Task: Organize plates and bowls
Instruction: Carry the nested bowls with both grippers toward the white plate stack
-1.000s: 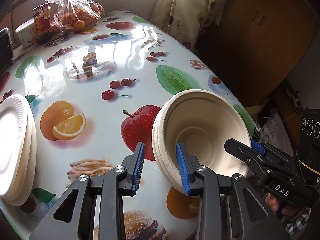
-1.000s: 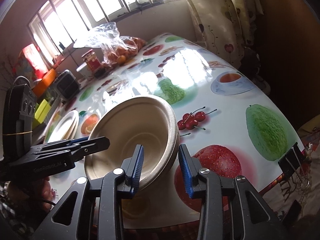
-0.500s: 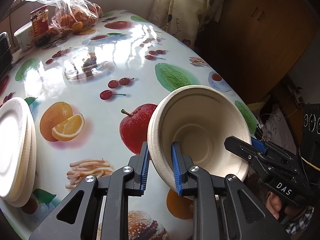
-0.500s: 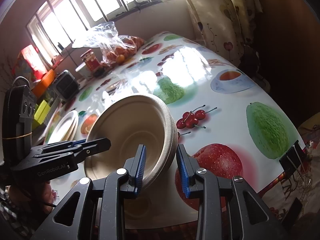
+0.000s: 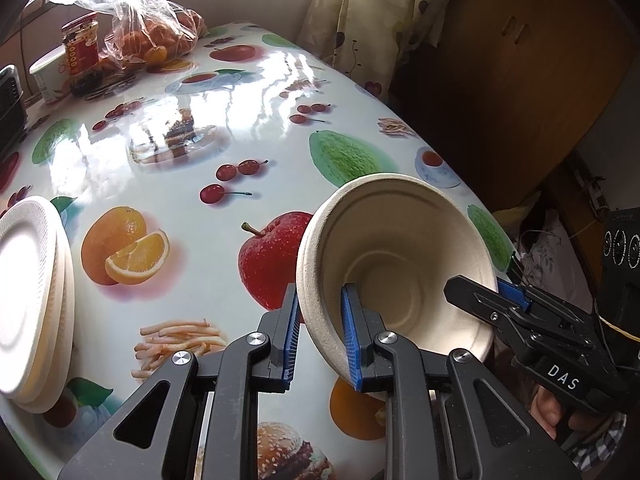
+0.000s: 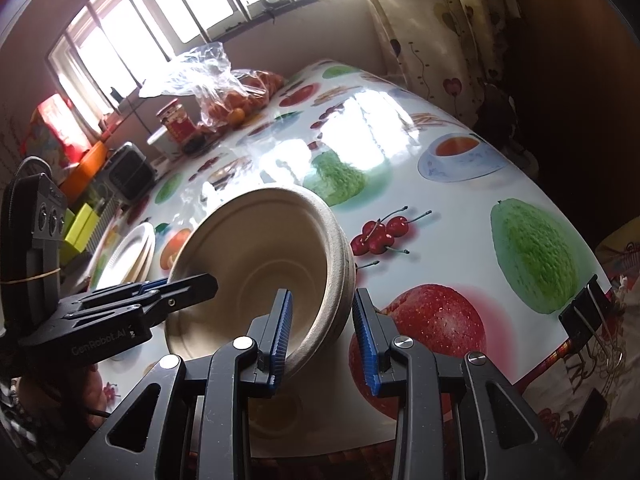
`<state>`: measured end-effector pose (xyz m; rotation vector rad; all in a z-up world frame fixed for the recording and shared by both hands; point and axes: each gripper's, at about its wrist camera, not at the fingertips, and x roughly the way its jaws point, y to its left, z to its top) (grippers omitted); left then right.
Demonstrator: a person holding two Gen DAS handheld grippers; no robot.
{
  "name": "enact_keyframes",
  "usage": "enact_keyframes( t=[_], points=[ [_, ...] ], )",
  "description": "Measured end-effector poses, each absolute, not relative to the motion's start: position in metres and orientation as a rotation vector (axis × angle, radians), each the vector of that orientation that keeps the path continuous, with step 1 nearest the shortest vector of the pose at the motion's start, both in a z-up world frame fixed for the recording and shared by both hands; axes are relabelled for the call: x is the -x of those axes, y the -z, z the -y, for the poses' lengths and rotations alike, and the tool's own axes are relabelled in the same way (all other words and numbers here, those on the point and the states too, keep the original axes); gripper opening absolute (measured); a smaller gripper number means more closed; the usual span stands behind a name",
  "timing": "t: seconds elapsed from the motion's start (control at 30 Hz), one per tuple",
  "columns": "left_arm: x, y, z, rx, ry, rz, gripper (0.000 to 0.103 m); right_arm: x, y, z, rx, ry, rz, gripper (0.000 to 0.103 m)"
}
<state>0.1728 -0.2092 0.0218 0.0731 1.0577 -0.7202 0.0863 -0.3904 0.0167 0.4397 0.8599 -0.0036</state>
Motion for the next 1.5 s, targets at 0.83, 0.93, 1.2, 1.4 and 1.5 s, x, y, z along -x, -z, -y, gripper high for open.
enact_keyframes(
  t=[0.83,0.93,1.2,1.4,1.5],
  points=[
    [-0.181,-0.048,0.173,-0.013,0.65,-1.003,0.021,-0.108,-0.044,0.365,-0.424,-0.069,-0.834,0.03],
    [-0.184,-0.05,0.164,-0.001,0.63,-0.997,0.021,-0.114,-0.047,0.358,-0.413,-0.088,-0.834,0.03],
    [-0.191,-0.054,0.142,0.016,0.579,-0.983,0.021,-0.129,-0.051,0.34,-0.4,-0.14,-0.835,0.03],
    [-0.195,-0.058,0.123,0.038,0.535,-0.976,0.021,-0.145,-0.056,0.324,-0.381,-0.182,-0.836,0.03],
    [-0.199,-0.059,0.114,0.048,0.514,-0.973,0.021,-0.152,-0.057,0.316,-0.372,-0.203,-0.841,0.03]
  ],
)
